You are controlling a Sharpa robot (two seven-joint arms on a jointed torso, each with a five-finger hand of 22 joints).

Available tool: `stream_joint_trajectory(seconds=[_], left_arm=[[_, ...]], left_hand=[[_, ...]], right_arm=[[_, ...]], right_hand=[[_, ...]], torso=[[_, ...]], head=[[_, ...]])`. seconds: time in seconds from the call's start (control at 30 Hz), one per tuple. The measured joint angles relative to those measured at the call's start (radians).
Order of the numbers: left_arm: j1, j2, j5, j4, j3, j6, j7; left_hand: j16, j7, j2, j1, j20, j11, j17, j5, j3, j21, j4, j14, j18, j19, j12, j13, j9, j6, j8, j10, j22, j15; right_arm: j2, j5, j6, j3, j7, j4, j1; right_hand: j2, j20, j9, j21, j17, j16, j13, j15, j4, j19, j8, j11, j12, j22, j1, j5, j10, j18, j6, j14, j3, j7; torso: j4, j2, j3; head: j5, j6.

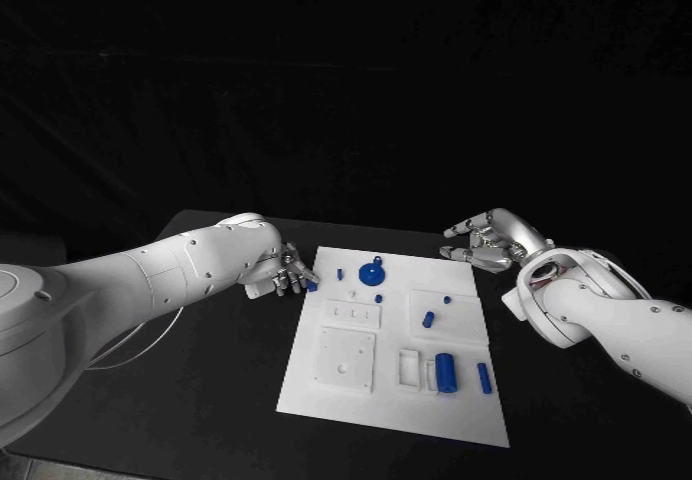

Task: Assemble the parts on the task board

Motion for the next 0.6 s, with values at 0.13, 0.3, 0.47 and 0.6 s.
stream_joint_trajectory(seconds=[0.13,0.3,0.47,0.6], left_arm=[[-0.001,-0.006,0.029,0.003,0.0,-0.009,-0.001],[-0.002,-0.014,0.074,0.006,-0.001,-0.023,-0.002],[-0.005,-0.026,0.122,0.015,-0.002,-0.041,-0.003],[-0.007,-0.036,0.155,0.024,-0.003,-0.055,-0.003]], left_hand=[[0.005,-0.005,0.003,0.017,0.0,0.0,0.0,0.002,-0.015,0.012,-0.015,-0.001,0.0,0.0,-0.004,-0.008,0.003,0.005,0.0,0.0,0.0,0.001],[0.011,-0.01,0.014,0.041,-0.006,-0.006,0.0,0.002,-0.039,0.03,-0.039,0.0,0.0,-0.006,-0.007,-0.016,0.026,0.025,0.008,0.001,0.0,0.0],[0.012,-0.006,0.024,0.066,-0.013,-0.008,0.0,-0.145,-0.019,0.067,-0.04,0.003,0.0,-0.013,-0.001,-0.025,0.085,0.029,0.018,0.0,0.0,-0.003],[0.012,-0.009,0.0,0.05,-0.013,-0.01,0.0,-0.148,0.038,0.088,-0.03,0.008,0.0,-0.02,0.021,-0.024,0.122,0.034,0.023,0.001,0.0,-0.008]], right_arm=[[0.0,0.0,0.0,0.0,0.0,-0.001,0.0],[0.001,0.0,0.0,0.0,0.0,-0.002,0.0],[0.002,0.0,0.0,0.0,0.0,-0.003,0.0],[0.002,0.0,0.0,0.0,0.0,-0.003,0.0]], right_hand=[[0.0,0.0,0.0,0.0,0.0,0.0,0.0,0.0,0.0,0.0,0.0,0.0,0.0,0.0,0.0,0.0,0.0,0.0,0.0,0.0,0.0,0.0],[0.0,0.0,0.0,0.0,0.0,0.0,0.0,0.0,0.003,0.0,0.0,0.0,0.0,0.0,0.0,0.0,0.0,0.0,0.0,0.0,0.003,0.0],[0.0,0.0,0.0,0.0,0.0,0.0,0.0,0.0,0.003,0.0,0.0,0.0,0.0,0.0,0.0,0.0,0.0,0.0,0.0,0.0,0.003,0.0],[0.0,0.0,0.0,0.0,0.0,0.0,0.0,0.0,0.003,0.0,0.0,0.0,0.0,0.0,0.0,0.0,0.0,0.0,0.0,0.0,0.003,0.0]], torso=[[-0.0001,0.0,0.0007],[0.0,0.0,0.0007],[0.0,0.0,0.001],[0.0,0.0,0.0009]], head=[[0.001,0.002],[0.002,0.003],[0.003,0.005],[0.004,0.006]])
